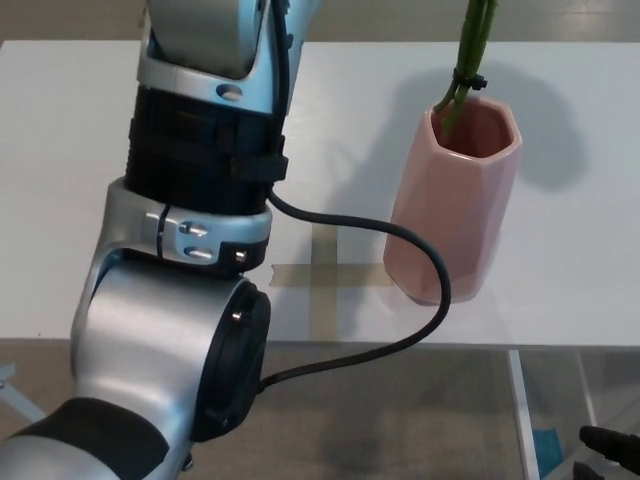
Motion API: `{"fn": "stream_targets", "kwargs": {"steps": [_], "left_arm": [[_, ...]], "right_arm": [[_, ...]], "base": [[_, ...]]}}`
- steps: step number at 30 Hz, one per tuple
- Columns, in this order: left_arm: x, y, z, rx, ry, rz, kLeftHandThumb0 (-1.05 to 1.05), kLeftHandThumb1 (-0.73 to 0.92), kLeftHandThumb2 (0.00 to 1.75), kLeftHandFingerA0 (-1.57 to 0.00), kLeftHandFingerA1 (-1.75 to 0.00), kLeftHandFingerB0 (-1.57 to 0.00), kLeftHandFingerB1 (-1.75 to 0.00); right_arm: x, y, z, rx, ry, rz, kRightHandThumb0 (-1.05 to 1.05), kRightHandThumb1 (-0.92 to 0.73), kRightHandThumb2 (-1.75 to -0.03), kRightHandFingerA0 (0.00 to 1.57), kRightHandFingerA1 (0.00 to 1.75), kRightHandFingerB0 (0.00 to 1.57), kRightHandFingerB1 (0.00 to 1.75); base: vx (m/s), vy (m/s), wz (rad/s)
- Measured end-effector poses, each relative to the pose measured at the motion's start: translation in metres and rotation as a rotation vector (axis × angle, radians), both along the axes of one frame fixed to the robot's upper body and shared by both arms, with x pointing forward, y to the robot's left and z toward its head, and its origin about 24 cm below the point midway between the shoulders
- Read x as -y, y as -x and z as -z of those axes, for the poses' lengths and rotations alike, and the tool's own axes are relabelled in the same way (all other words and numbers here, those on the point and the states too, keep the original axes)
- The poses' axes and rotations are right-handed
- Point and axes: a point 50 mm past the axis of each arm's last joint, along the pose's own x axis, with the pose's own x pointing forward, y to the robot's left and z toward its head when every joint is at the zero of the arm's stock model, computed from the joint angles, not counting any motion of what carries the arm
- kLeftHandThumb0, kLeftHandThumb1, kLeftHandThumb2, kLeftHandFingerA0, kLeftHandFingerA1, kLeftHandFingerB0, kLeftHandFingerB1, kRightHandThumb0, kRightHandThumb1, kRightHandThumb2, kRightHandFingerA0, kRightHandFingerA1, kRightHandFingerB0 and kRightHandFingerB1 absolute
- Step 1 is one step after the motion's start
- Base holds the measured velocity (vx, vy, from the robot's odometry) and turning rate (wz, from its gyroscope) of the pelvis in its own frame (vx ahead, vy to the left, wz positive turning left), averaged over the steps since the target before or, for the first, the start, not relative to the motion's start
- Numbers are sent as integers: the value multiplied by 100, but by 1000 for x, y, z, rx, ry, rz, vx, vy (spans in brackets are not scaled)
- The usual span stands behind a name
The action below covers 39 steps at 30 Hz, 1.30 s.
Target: Use the left hand to pick up the rose and then lift and insert it into the pink vase.
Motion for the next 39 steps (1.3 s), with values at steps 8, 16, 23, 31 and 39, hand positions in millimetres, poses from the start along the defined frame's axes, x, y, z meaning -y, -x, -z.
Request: {"fn": "stream_targets", "kwargs": {"steps": [8, 16, 23, 31, 39], "left_arm": [[3, 1, -1, 19, -6, 6, -19, 81, 64, -98, -142, -78, -90], [7, 2, 0, 26, -15, 26, -19, 81, 64, -101, -142, -78, -91], [9, 2, 7, 15, -33, 33, -19, 82, 64, -98, -145, -78, -87], [14, 1, 17, 2, -49, 42, -18, 82, 65, -98, -145, -79, -93], [19, 0, 30, -31, -49, 56, -18, 82, 65, -99, -142, -80, -93]], "right_arm": [[0, 0, 0, 1, -2, -1, -24, -64, -59, 57, 49, 57, 48], [0, -2, -1, 8, -2, -3, -24, -63, -59, 59, 50, 58, 49], [-1, -4, -2, 11, -2, -5, -24, -63, -59, 59, 50, 57, 48], [-1, -5, -3, 14, -1, -7, -23, -63, -59, 59, 50, 57, 48], [-1, -5, -3, 14, -5, -13, -23, -64, -59, 59, 50, 57, 48]], "base": [[0, 0, 0], [0, 0, 0], [0, 0, 0], [0, 0, 0], [0, 0, 0]]}}
